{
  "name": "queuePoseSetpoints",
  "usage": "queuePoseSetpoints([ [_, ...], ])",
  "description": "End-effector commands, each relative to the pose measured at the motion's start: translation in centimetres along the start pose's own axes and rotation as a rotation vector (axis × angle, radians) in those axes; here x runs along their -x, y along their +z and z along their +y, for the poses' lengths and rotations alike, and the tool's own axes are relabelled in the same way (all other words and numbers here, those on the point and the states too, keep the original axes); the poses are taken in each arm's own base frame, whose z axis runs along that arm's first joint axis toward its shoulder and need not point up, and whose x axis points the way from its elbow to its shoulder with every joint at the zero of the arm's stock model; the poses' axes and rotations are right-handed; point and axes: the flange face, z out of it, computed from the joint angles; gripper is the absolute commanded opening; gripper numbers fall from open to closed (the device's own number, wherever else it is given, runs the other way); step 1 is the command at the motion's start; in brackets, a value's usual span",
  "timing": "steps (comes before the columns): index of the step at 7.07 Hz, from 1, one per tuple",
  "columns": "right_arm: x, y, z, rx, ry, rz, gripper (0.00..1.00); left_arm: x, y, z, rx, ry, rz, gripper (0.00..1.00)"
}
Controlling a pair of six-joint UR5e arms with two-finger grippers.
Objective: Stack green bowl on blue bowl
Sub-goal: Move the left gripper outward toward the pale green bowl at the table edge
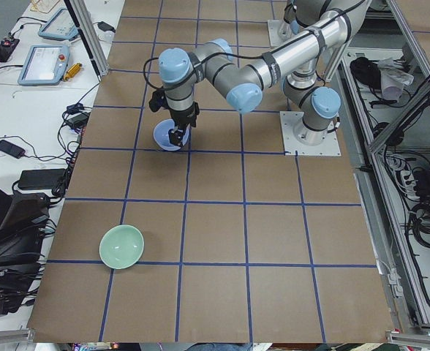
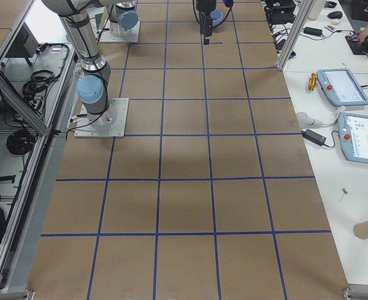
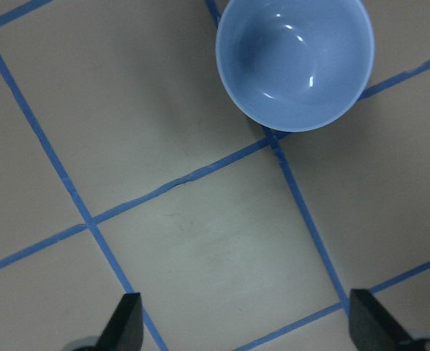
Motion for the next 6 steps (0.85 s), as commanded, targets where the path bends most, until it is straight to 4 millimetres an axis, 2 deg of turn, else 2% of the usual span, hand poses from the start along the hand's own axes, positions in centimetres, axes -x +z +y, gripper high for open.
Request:
queuePoseSetpoints([
  [1,0.0,0.0,0.0,0.0,0.0,0.0,1.0,7.9,3.0,1.4,-0.005,0.201,-0.071,1.0],
  [2,0.0,0.0,0.0,0.0,0.0,0.0,1.0,11.5,3.9,2.4,-0.006,0.218,-0.077,1.0],
  [3,0.0,0.0,0.0,0.0,0.0,0.0,1.0,14.9,6.0,3.0,-0.01,0.271,-0.07,1.0],
  [4,0.0,0.0,0.0,0.0,0.0,0.0,1.0,17.1,7.4,2.9,-0.006,0.344,-0.07,1.0],
  [6,0.0,0.0,0.0,0.0,0.0,0.0,1.0,21.1,11.2,4.9,0.001,0.485,-0.049,1.0],
])
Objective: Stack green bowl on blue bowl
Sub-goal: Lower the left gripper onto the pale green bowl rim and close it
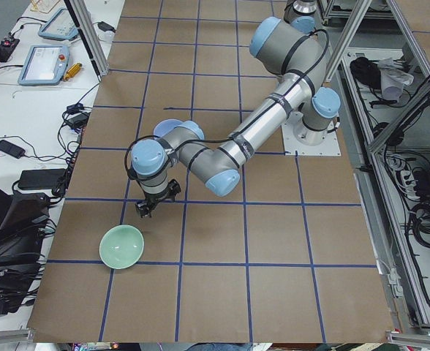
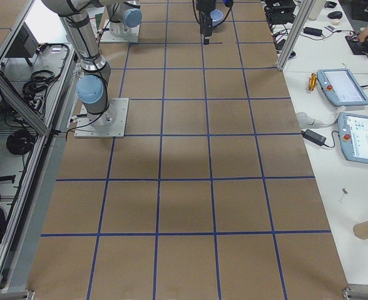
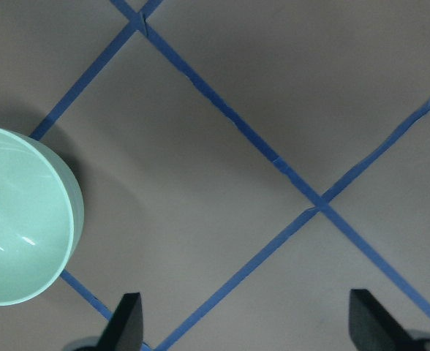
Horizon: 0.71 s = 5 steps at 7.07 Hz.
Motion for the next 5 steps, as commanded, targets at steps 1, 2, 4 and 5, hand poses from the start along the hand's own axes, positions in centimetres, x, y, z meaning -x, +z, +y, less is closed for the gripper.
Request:
queuePoseSetpoints([
  [1,0.0,0.0,0.0,0.0,0.0,0.0,1.0,3.1,3.7,2.2,0.002,0.133,0.007,1.0],
  [2,0.0,0.0,0.0,0.0,0.0,0.0,1.0,4.6,5.1,2.5,0.0,0.171,0.0,1.0],
  [4,0.0,0.0,0.0,0.0,0.0,0.0,1.0,6.5,6.7,2.7,-0.017,0.223,-0.017,1.0],
  [5,0.0,0.0,0.0,0.0,0.0,0.0,1.0,7.1,7.8,2.8,-0.034,0.274,-0.018,1.0],
])
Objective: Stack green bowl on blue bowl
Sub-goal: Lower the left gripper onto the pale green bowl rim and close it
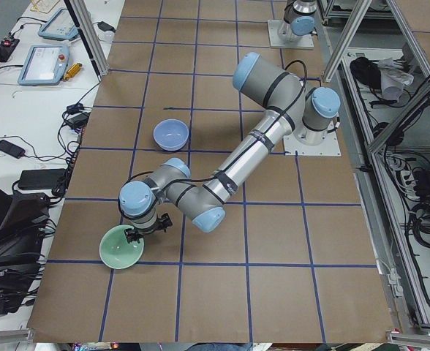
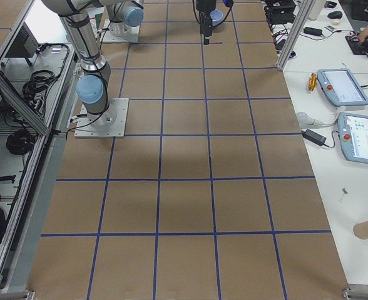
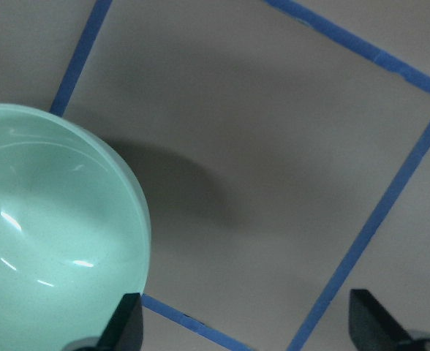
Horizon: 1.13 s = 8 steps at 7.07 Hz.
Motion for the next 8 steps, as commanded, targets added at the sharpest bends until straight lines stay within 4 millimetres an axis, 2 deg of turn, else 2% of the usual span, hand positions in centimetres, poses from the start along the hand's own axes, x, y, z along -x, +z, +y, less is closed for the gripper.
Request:
queuePoseSetpoints([
  [1,0.0,0.0,0.0,0.0,0.0,0.0,1.0,1.2,1.8,0.5,-0.015,0.109,-0.009,0.99],
  [3,0.0,0.0,0.0,0.0,0.0,0.0,1.0,1.1,4.0,2.4,-0.023,0.197,0.01,0.98],
  [8,0.0,0.0,0.0,0.0,0.0,0.0,1.0,1.0,5.5,2.7,-0.028,0.209,0.028,0.98],
])
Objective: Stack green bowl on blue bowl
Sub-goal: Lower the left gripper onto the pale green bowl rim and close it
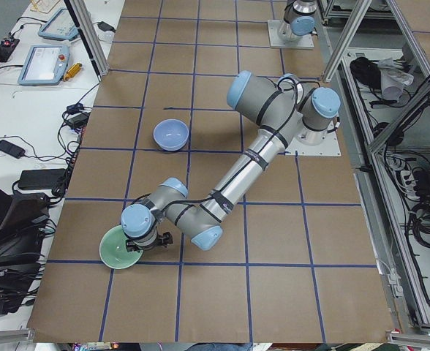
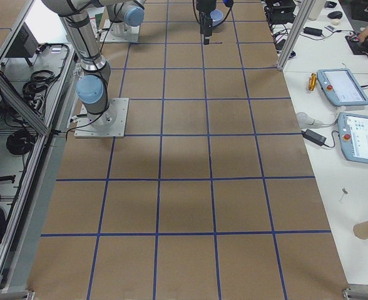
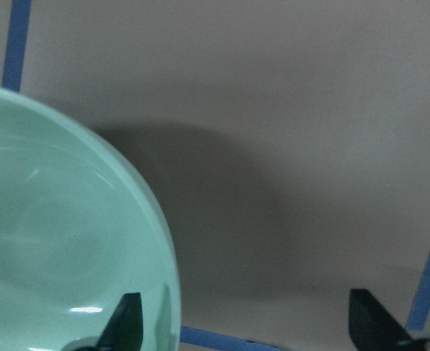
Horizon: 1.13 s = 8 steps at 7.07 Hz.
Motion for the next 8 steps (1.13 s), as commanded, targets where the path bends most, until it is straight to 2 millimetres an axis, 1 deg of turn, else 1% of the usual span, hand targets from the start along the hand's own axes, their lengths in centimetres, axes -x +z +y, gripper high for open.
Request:
queuePoseSetpoints([
  [1,0.0,0.0,0.0,0.0,0.0,0.0,1.0,0.0,0.3,0.0,-0.002,0.004,0.002,0.92],
  [2,0.0,0.0,0.0,0.0,0.0,0.0,1.0,0.1,0.1,0.0,0.002,0.014,-0.003,0.72],
  [3,0.0,0.0,0.0,0.0,0.0,0.0,1.0,0.1,0.0,0.1,0.006,0.015,-0.005,0.46],
  [4,0.0,0.0,0.0,0.0,0.0,0.0,1.0,0.1,0.0,0.0,0.006,0.021,-0.005,0.42],
  [5,0.0,0.0,0.0,0.0,0.0,0.0,1.0,0.1,-0.4,0.1,0.011,0.025,-0.009,0.3],
  [7,0.0,0.0,0.0,0.0,0.0,0.0,1.0,0.1,-0.5,-0.1,0.011,0.028,-0.009,0.27],
  [8,0.0,0.0,0.0,0.0,0.0,0.0,1.0,0.1,-0.9,-0.1,0.013,0.029,-0.013,0.09],
])
